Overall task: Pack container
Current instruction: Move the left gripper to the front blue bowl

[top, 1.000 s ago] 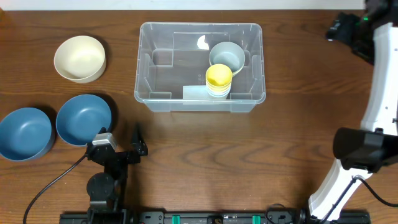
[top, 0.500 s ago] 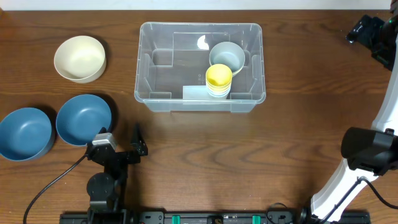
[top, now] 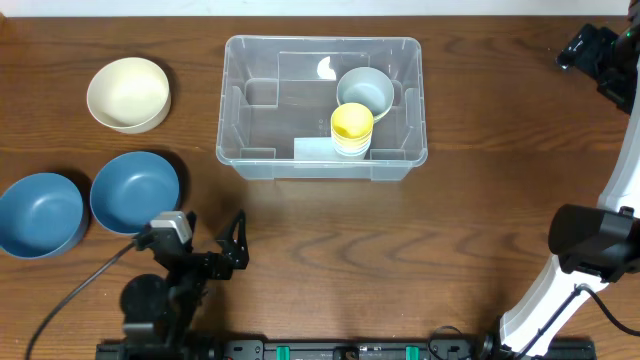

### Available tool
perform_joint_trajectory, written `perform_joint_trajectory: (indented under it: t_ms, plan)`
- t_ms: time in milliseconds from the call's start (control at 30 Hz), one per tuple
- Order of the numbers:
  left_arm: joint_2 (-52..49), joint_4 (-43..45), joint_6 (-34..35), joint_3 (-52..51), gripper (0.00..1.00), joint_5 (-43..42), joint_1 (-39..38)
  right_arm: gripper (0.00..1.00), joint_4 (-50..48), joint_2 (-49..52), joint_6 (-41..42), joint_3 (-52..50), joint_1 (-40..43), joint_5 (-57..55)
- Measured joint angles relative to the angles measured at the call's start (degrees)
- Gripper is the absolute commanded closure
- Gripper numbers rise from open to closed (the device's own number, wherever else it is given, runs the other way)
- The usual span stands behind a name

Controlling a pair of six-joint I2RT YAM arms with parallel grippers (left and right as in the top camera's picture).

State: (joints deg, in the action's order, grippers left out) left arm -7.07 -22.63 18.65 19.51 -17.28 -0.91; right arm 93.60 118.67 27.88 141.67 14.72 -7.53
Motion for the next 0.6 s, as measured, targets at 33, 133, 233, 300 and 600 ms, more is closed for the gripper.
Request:
perform_joint_trajectory:
  t_ms: [33,133,233,300,600]
  plan:
    - [-1.22,-0.94,-0.07,2.19,0.02,-0.31,0.0,0.01,0.02,0.0,0.0,0.0,0.0,0.0]
    - [-6.34,-5.22,-0.72,8.92,0.02,-0.48,0.0,0.01,0.0,0.0,0.0,0.0,0.0,0.04]
    - [-13.57,-12.44,-0.98,16.65,0.02,0.98,0.02,0.01,0.02,0.0,0.0,-0.02,0.0,0.04]
    - [-18.51,-17.99,-1.14,21.86,0.02,3.23,0.02,0.01,0.0,0.0,0.0,-0.02,0.0,0.0]
    - [-40.89,-38.03,-7.96,50.45,0.02,11.96,0.02,0.01,0.02,0.0,0.0,-0.02,0.0,0.02]
